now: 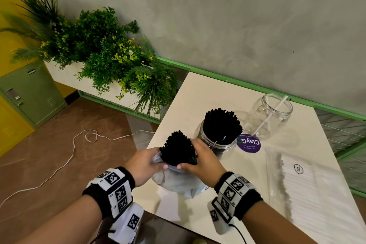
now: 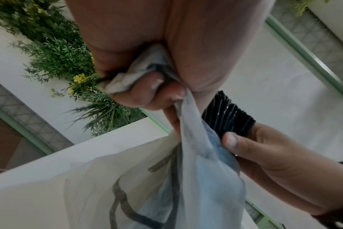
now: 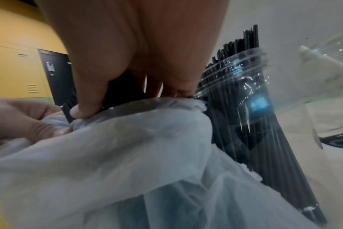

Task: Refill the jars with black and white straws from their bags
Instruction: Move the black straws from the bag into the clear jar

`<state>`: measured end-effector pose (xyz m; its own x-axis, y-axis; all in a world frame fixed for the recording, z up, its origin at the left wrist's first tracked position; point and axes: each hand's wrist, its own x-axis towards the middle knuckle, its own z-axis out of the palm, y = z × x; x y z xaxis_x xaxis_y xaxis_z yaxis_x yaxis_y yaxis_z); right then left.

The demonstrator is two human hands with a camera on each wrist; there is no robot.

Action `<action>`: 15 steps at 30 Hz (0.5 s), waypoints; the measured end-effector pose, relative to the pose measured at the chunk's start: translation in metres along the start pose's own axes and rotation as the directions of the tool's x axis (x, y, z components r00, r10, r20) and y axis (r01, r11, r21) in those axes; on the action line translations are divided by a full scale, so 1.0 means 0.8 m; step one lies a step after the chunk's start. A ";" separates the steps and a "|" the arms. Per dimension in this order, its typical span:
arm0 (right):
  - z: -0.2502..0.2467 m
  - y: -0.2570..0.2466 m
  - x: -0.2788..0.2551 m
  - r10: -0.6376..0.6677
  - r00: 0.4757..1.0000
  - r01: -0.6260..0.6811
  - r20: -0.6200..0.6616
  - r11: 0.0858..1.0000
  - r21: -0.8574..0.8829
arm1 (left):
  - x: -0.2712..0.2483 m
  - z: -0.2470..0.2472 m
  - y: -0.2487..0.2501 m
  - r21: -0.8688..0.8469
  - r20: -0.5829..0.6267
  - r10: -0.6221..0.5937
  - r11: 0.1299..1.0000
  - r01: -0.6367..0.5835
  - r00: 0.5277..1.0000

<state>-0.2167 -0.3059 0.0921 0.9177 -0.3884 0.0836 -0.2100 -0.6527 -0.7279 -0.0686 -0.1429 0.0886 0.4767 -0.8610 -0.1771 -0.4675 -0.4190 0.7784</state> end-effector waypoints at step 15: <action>-0.001 0.004 -0.012 0.033 0.982 -0.026 -0.185 0.999 0.038 | -0.006 0.009 0.000 -0.233 -0.048 -0.002 0.972 -0.009 0.999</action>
<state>-0.2264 -0.3048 0.0894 0.8321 -0.5231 0.1842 -0.2208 -0.6172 -0.7552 -0.0765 -0.1413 0.0850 0.5126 -0.8454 -0.1501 -0.2851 -0.3325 0.8990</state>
